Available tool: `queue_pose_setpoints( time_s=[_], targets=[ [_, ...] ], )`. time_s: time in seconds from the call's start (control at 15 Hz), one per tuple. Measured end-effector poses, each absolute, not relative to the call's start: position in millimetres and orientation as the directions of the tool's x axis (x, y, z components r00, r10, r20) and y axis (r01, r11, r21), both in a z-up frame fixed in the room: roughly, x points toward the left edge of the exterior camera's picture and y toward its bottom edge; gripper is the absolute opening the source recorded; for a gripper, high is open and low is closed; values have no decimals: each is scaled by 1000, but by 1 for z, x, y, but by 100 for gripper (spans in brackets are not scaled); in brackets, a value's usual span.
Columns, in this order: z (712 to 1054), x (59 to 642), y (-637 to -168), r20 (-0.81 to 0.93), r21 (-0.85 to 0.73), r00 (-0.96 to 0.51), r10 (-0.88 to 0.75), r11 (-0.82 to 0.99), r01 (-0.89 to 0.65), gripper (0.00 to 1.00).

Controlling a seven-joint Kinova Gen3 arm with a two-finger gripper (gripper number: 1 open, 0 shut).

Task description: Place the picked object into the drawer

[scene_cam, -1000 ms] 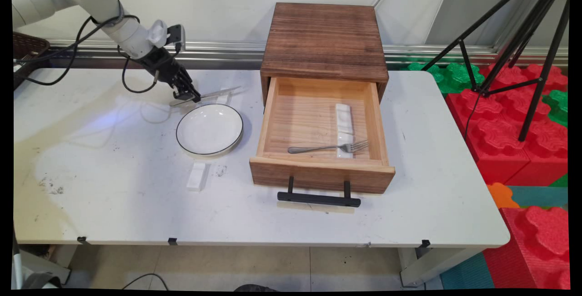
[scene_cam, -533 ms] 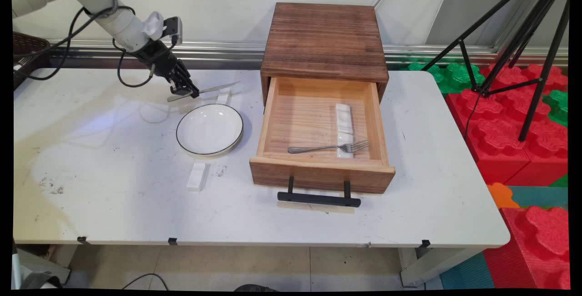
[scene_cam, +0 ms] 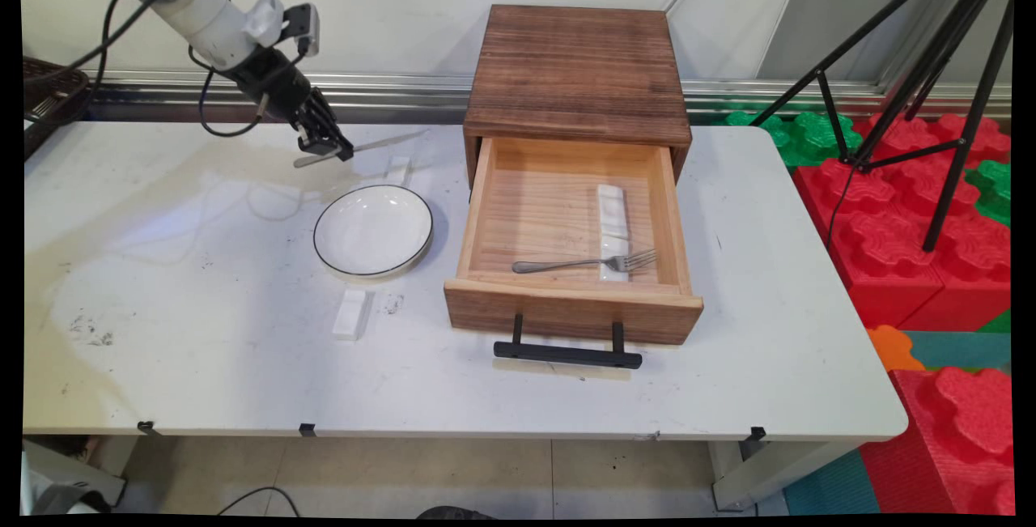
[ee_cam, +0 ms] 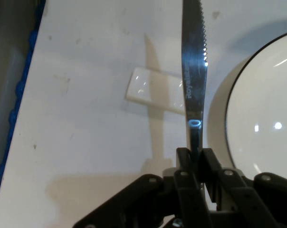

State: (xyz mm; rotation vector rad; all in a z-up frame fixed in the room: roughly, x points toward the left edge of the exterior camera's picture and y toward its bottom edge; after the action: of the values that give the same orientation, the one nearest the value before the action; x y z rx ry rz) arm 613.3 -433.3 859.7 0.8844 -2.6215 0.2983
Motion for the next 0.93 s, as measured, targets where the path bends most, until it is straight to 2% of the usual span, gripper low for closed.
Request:
queue_pose_setpoints(
  time_s=[0.93],
  targets=[
    [912,564,-430,444,-69,-754,-484,820,-568,0]
  ],
)
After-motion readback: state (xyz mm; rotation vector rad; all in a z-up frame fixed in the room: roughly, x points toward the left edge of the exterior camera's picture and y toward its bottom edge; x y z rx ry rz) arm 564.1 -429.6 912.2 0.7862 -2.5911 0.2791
